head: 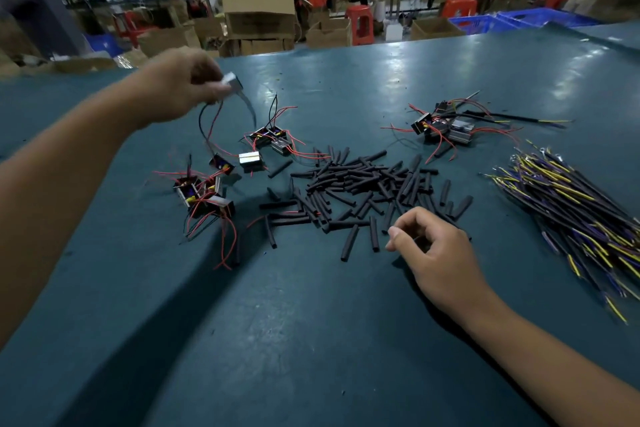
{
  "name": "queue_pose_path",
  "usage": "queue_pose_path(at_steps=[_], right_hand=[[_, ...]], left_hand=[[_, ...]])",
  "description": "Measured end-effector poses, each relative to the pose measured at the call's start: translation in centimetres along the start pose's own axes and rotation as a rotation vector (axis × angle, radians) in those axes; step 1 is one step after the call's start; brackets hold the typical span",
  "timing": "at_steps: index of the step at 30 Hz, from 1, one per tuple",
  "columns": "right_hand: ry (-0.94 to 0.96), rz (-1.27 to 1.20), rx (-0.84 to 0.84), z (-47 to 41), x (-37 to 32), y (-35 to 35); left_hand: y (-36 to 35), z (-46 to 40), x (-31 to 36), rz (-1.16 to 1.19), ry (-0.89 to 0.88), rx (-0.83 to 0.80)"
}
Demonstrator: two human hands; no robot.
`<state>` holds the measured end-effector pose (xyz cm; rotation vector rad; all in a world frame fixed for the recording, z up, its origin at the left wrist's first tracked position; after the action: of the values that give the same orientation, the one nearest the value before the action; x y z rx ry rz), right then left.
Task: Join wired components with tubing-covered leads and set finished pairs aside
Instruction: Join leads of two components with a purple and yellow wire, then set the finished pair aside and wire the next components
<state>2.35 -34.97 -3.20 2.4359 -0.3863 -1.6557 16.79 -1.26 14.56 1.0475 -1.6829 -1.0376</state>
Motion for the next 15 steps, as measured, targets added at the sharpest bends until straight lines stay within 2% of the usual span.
queue_pose_path(at_steps=[3,7,9,12,15], right_hand=[[0.007,0.002,0.003,0.0,-0.1,0.0],[0.019,-0.015,-0.005,0.2,-0.5,0.0],[0.019,-0.025,-0.009,0.1,-0.6,0.0],[0.009,-0.059,0.004,0.1,-0.5,0.1],[0.035,-0.132,0.140,0.4,-1.0,1.0]], left_hand=[[1.8,1.1,1.6,0.362,0.012,0.166],[3.6,2.5,5.2,0.794,-0.104,0.304],[4.5,3.1,6.7,1.025,-0.155,0.318],[4.9,3.7,8.2,1.240,-0.144,0.315],[1.6,5.3,9.9,1.369,-0.039,0.165]])
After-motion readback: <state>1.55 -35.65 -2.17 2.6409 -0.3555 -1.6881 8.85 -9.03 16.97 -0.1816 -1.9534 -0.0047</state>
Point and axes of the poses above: each hand's wrist, its own z-axis away from the middle knuckle, its own y-axis out of the back of the hand, x = y × z, the point moved 6 cm from there along -z, towards the middle knuckle, and after that the axes turned 8 degrees about -z, right-handed, at the moved point
